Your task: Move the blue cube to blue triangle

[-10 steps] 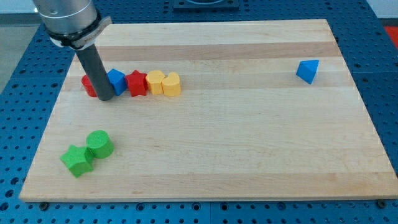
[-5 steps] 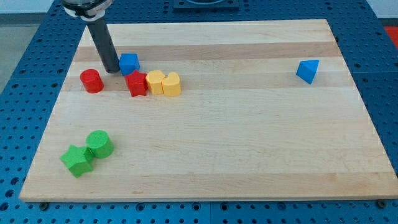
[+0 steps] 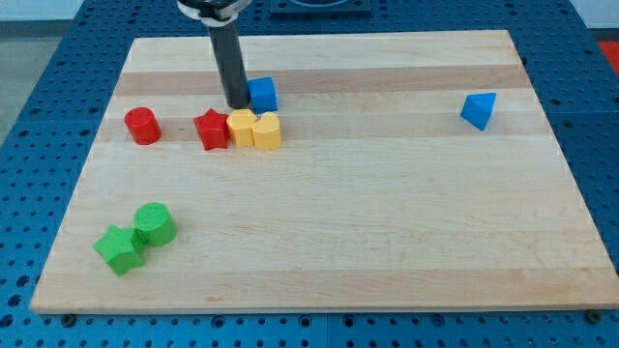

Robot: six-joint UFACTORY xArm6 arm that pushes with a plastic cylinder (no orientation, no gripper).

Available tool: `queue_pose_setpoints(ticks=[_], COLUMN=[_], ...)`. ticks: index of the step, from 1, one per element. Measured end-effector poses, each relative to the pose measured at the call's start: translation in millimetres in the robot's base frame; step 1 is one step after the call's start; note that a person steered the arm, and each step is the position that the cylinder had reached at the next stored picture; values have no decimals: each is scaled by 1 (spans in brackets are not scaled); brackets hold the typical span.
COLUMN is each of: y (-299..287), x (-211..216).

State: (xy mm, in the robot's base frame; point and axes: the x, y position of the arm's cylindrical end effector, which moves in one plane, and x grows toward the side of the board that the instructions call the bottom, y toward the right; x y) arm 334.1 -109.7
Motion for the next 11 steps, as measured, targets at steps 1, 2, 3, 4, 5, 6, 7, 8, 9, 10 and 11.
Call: queue_pose_setpoints(ticks=[1,2,3,4,5,6,7,8,9,10,11], y=[9,25,47,68,94,120,147,171,188,190,198], x=[-14,-19,-21,-21,-22,-22,-22,-21,-13,2,15])
